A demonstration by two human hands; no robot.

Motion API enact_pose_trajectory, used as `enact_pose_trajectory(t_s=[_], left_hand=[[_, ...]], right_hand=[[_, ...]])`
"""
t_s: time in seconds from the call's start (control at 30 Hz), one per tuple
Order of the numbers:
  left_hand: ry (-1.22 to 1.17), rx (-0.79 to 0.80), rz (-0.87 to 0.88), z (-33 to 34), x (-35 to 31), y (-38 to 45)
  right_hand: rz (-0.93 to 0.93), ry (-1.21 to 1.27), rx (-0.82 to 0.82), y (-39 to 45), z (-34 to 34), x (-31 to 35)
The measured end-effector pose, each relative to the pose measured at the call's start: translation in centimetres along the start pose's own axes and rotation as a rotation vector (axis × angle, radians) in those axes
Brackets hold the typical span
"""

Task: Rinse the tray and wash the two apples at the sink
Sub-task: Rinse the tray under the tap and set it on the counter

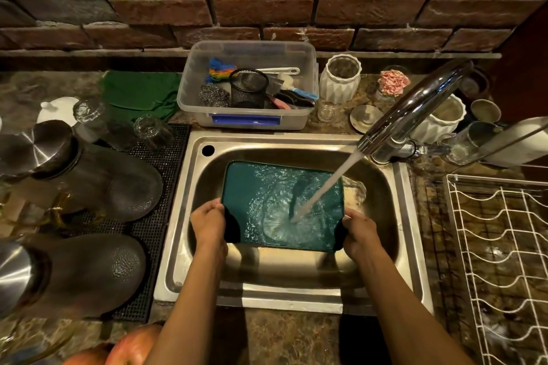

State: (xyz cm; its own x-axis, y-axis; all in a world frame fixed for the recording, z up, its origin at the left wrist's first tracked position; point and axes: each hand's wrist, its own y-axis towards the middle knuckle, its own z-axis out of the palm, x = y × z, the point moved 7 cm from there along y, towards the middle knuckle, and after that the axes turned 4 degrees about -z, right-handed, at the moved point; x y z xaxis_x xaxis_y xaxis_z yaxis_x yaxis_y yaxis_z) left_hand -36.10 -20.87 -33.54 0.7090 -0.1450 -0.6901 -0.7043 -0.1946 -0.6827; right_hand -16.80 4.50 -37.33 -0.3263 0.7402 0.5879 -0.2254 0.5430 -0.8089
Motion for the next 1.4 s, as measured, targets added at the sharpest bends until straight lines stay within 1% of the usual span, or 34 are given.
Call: enact_pose_trajectory(t_s=[0.13,0.37,0.5,0.67,0.77,0.97,1.07,1.23,1.4], left_hand=[[-0.046,-0.024,-0.041,-0.5,1.3,0.1],[-0.056,-0.031,-0.164,-0.8,4.3,0.8],[-0.015,-0.045,-0.204,-0.6,5.2,0.8],[-0.009,-0.036,-0.233,0.2,5.3,0.7],[0.025,-0.035,-0.217,0.4,5.0,1.1],[0.027,-0.036,-0.106,1.0,3.1,1.1],[0.018,-0.021,-0.070,1.4,2.5,0.8],[0.059,-0.018,-0.074,1.1,3.9,1.8],[0.206,-0.020,-0.112,0.8,7.4,4.5]], right_hand=[[-0.075,0.004,0.016,-0.4,0.5,1.4],[-0.156,-0.177,0.026,-0.8,1.4,4.3],[-0.143,-0.291,0.015,-1.1,1.7,5.6],[-0.093,-0.349,-0.040,-0.5,0.8,5.8],[-0.062,-0.310,-0.068,0.0,-0.4,5.0],[-0.016,-0.095,-0.113,0.7,-1.9,1.9],[0.005,-0.034,-0.121,1.0,-2.2,0.4],[-0.023,-0.010,-0.109,1.5,-2.2,-0.3],[-0.062,-0.067,-0.134,3.4,-2.5,-0.9]])
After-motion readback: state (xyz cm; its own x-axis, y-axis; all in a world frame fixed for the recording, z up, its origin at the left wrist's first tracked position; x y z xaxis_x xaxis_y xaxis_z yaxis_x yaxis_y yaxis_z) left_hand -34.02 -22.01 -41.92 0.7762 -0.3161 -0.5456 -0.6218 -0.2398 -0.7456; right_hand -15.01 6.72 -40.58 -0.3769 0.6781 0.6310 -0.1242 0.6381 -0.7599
